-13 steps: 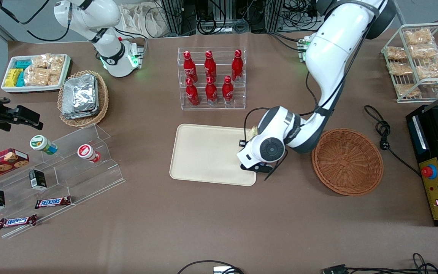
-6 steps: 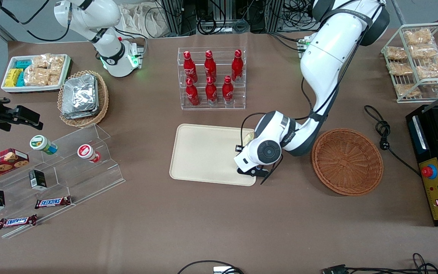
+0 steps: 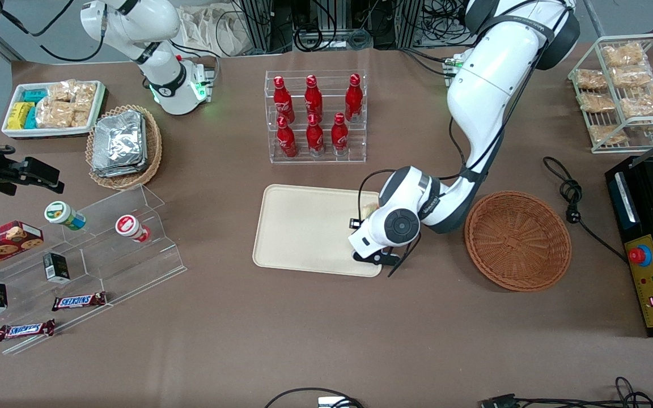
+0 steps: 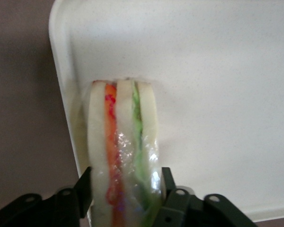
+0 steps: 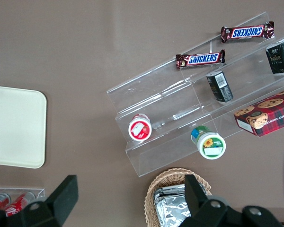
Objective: Place sandwich from basket to tray
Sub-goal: 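Lower the sandwich onto the cream tray and open the left gripper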
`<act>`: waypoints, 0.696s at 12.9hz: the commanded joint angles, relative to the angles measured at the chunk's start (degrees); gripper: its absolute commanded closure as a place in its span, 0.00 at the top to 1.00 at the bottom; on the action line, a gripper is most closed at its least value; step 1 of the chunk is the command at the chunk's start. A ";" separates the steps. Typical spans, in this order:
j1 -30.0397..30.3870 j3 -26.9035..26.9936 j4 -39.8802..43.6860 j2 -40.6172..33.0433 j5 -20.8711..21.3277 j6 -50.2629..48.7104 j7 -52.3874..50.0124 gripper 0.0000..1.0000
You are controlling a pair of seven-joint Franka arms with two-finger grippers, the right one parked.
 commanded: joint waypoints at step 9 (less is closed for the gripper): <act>10.48 0.74 6.50 -10.00 -7.06 -4.94 0.25 1.00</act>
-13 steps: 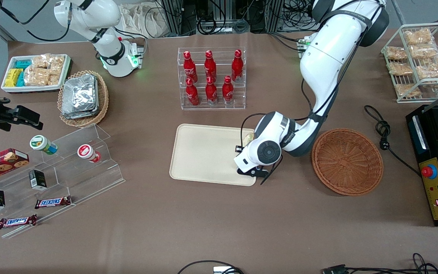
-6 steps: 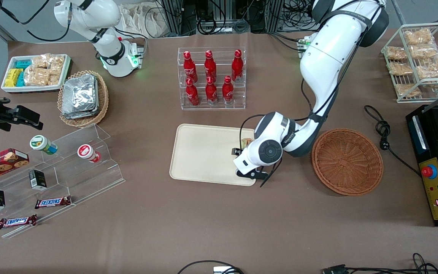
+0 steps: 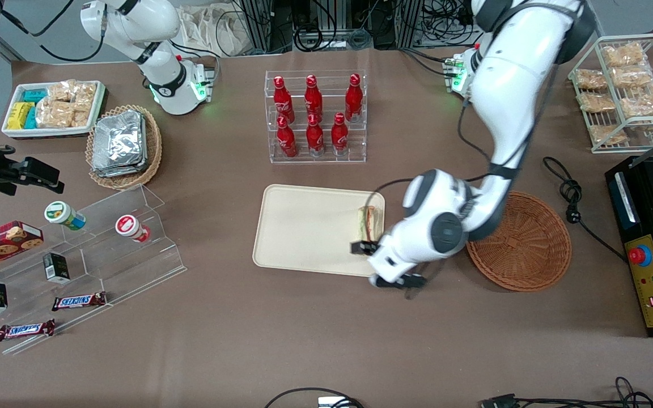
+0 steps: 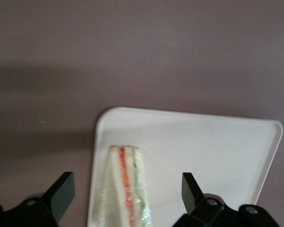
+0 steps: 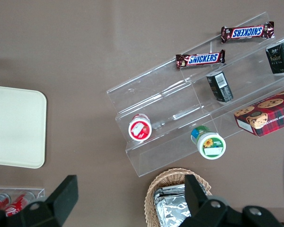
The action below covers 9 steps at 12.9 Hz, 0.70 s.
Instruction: Place sandwich from basket to tray
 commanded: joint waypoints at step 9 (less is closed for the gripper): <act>10.84 -0.06 -1.06 -22.73 17.81 -25.03 0.85 1.00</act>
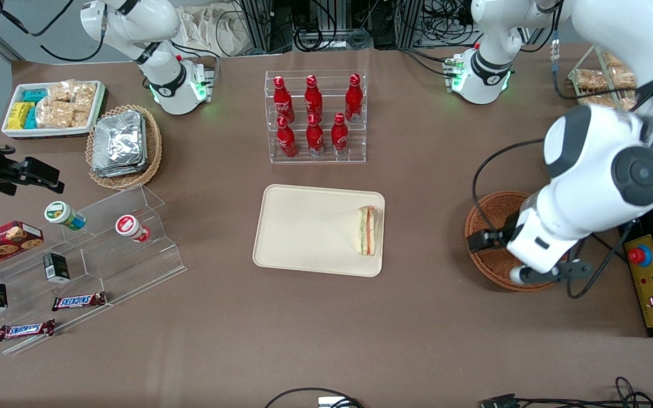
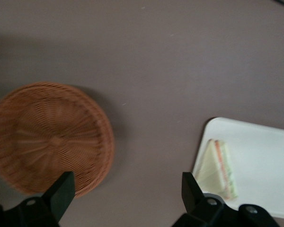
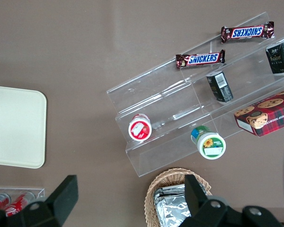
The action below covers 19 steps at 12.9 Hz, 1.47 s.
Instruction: Place sandwich from basket to tray
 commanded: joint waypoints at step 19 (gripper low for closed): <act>12.09 -0.25 -20.21 -23.25 3.11 -11.65 15.29 1.00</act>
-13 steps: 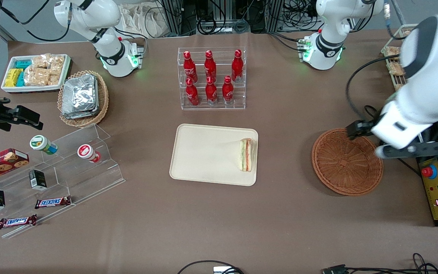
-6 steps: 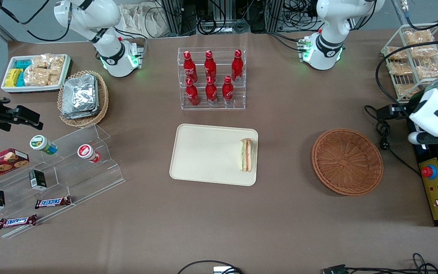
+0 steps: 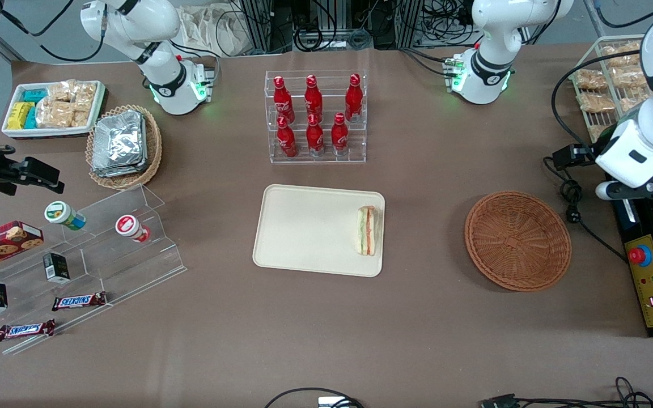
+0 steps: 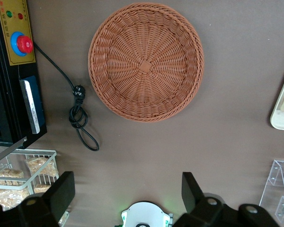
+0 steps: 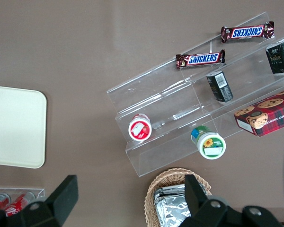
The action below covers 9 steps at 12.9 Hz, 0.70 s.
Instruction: Place sandwich from basket to tray
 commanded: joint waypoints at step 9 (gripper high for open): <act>-2.37 4.39 1.11 -1.29 -2.45 3.48 0.22 1.00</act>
